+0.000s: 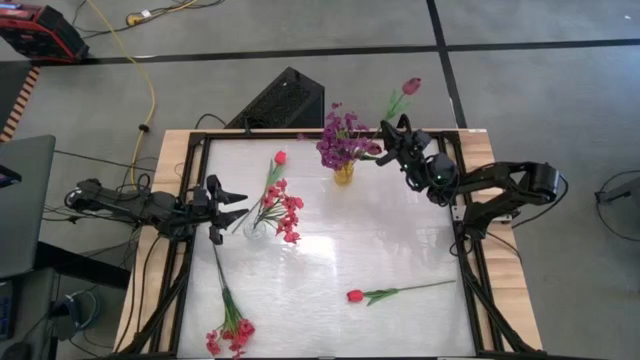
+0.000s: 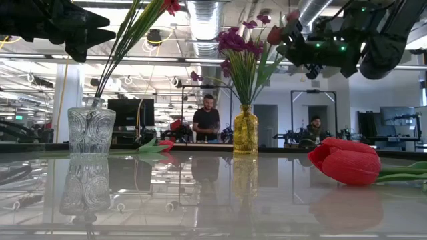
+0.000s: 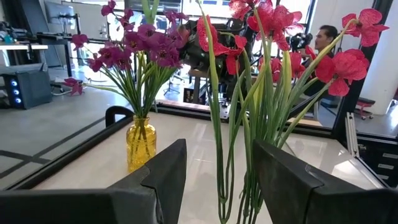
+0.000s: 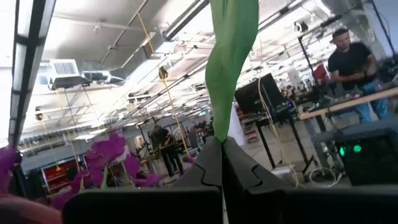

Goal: Sort flowers into vase by color
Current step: Put the violet flower into the yellow vase

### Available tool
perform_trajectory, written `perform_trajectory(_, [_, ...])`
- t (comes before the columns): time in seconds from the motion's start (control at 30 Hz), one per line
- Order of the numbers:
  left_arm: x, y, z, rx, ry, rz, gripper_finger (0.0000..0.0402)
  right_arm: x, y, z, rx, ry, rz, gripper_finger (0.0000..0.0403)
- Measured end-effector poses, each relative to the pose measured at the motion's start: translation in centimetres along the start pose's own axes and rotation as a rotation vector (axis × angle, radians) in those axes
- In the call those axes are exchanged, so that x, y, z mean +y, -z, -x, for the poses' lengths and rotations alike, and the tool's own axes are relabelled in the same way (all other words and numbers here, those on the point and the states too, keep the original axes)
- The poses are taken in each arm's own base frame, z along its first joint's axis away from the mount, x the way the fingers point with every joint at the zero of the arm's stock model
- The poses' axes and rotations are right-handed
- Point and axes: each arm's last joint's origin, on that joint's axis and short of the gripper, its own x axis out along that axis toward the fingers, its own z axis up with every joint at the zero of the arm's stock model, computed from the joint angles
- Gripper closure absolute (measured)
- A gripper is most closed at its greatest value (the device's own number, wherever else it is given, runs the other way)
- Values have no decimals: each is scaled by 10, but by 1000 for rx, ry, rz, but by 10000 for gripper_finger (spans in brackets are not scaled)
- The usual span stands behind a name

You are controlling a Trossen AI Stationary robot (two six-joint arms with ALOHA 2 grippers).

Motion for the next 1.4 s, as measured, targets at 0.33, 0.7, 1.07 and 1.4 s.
perform_trajectory(0.33, [0,0,0,2,5,-1,230,20,3,-13,-12,-56,119,384])
perform_trajectory(0.7, [0,3,0,29,21,-10,230,36,21,-21,-8,-83,251,384])
perform_trajectory(1.07, [0,5,0,51,20,-23,230,40,20,-29,-30,-78,269,384])
perform_trajectory(1.4, [0,5,0,52,21,-25,230,40,21,-30,-33,-95,328,384])
